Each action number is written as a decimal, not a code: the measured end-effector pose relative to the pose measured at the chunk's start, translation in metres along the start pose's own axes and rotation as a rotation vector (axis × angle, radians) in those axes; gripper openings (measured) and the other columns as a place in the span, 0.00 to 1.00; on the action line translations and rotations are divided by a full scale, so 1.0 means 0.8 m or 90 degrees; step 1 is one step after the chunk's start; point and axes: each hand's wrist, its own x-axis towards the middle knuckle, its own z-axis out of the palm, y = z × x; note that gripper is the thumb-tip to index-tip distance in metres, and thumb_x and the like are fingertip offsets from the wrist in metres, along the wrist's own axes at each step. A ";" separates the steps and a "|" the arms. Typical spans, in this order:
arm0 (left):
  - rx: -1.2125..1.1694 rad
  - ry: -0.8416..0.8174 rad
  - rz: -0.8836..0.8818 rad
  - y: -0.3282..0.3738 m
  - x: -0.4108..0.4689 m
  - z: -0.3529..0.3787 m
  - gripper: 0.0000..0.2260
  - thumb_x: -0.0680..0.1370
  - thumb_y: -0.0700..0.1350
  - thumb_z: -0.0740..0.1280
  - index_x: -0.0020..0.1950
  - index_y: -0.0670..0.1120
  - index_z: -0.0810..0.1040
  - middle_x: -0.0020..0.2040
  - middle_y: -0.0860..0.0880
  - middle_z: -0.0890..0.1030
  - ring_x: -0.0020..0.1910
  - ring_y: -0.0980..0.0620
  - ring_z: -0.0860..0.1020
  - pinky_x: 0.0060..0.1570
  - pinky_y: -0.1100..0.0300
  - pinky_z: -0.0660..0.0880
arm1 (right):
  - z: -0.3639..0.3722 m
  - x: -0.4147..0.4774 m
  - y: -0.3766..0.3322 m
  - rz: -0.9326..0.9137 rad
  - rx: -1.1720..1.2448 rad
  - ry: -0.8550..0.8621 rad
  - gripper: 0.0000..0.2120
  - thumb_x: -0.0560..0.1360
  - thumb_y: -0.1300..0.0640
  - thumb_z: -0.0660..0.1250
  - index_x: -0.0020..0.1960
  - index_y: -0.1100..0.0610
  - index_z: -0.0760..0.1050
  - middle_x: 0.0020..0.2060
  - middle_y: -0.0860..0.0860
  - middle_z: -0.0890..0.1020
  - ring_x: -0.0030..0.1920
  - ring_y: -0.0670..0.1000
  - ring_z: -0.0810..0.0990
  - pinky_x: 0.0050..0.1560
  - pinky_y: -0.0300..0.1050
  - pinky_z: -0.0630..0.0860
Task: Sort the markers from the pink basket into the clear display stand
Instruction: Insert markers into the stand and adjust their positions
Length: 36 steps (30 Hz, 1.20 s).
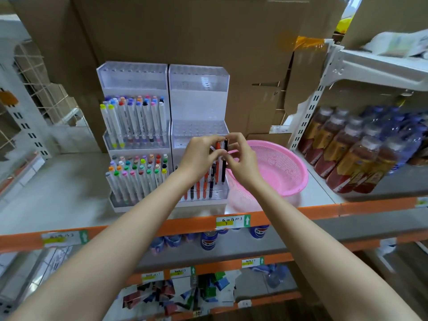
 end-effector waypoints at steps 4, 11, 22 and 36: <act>0.025 -0.001 -0.012 -0.001 -0.004 0.002 0.16 0.73 0.44 0.73 0.59 0.42 0.81 0.45 0.45 0.84 0.42 0.50 0.82 0.49 0.55 0.78 | 0.000 -0.001 0.003 0.011 0.002 -0.010 0.15 0.75 0.62 0.68 0.60 0.51 0.70 0.47 0.51 0.80 0.45 0.50 0.80 0.44 0.54 0.79; 0.034 -0.018 -0.035 -0.005 -0.008 0.007 0.13 0.72 0.46 0.74 0.54 0.42 0.83 0.43 0.44 0.84 0.42 0.48 0.81 0.47 0.51 0.78 | -0.002 -0.005 0.005 0.017 0.008 -0.017 0.17 0.75 0.64 0.67 0.61 0.52 0.70 0.45 0.50 0.80 0.45 0.51 0.80 0.44 0.51 0.79; 0.157 -0.104 -0.028 -0.007 -0.024 0.005 0.12 0.75 0.54 0.69 0.55 0.51 0.83 0.48 0.51 0.85 0.48 0.50 0.81 0.46 0.51 0.78 | -0.009 -0.015 0.007 0.009 0.007 -0.030 0.15 0.75 0.64 0.65 0.58 0.50 0.70 0.44 0.53 0.82 0.43 0.51 0.82 0.41 0.47 0.77; 0.199 -0.141 -0.032 -0.003 -0.025 0.009 0.10 0.76 0.53 0.68 0.53 0.51 0.83 0.48 0.50 0.84 0.49 0.49 0.81 0.47 0.49 0.78 | -0.013 -0.020 0.009 -0.003 -0.023 -0.034 0.14 0.75 0.66 0.65 0.57 0.53 0.70 0.43 0.54 0.82 0.41 0.49 0.83 0.42 0.46 0.80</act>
